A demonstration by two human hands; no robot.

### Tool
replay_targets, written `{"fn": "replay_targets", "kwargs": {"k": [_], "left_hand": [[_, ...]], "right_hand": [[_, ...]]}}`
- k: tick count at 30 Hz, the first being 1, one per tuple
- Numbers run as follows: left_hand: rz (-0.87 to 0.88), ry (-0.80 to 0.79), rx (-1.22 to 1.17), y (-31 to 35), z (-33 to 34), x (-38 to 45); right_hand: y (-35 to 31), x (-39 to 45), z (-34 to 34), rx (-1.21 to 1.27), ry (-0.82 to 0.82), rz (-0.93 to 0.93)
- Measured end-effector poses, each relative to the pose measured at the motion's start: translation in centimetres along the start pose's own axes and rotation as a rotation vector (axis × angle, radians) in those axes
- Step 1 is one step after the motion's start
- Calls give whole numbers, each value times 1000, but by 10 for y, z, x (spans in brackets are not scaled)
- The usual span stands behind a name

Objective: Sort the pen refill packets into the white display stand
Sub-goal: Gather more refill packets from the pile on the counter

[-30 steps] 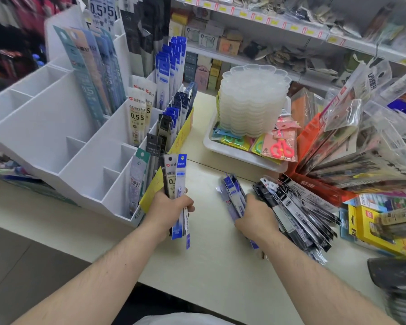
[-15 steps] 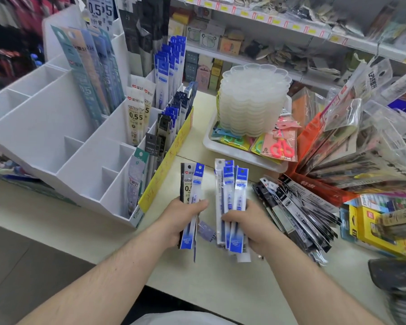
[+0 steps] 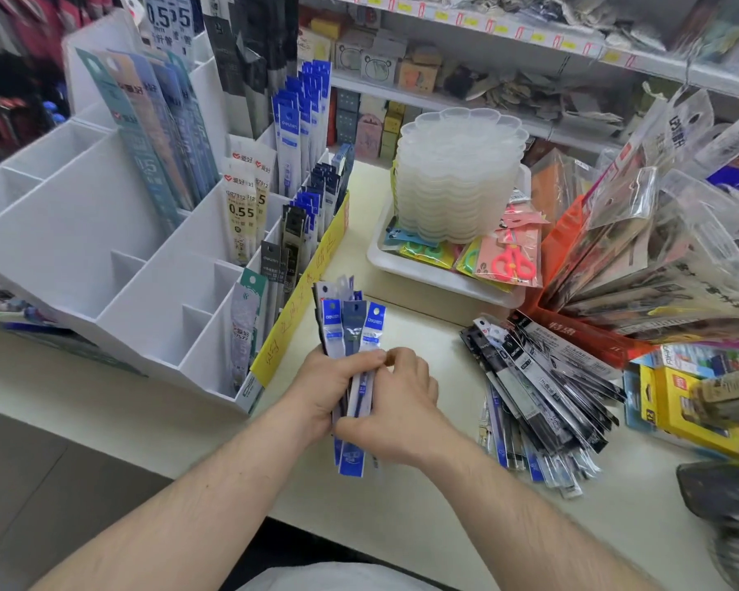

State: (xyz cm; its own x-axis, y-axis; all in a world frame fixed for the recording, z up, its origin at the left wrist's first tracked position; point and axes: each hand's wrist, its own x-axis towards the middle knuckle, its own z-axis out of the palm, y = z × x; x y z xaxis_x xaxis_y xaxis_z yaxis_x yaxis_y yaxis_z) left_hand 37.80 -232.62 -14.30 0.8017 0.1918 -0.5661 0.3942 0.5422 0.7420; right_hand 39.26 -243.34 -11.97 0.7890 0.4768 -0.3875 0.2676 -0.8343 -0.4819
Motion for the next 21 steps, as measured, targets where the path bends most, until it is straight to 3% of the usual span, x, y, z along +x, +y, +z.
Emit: {"fn": "replay_targets", "kwargs": {"k": [7,10,13,16,21], "left_hand": [[35,68,70,8,-17,1],[44,50,132,17,-29,-3],[90,107,221,27,-42,-2],[154,134,262,31,-47,0],[270,170,356,28,-37,1]], "right_hand": [[-9,0,-2,-243,36,-139],[-2,-1,-8,1,-66,-99],[29,5,-9,314,47,121],[55,9,2,40,81,224],[44,14,37,-272,3,58]]}}
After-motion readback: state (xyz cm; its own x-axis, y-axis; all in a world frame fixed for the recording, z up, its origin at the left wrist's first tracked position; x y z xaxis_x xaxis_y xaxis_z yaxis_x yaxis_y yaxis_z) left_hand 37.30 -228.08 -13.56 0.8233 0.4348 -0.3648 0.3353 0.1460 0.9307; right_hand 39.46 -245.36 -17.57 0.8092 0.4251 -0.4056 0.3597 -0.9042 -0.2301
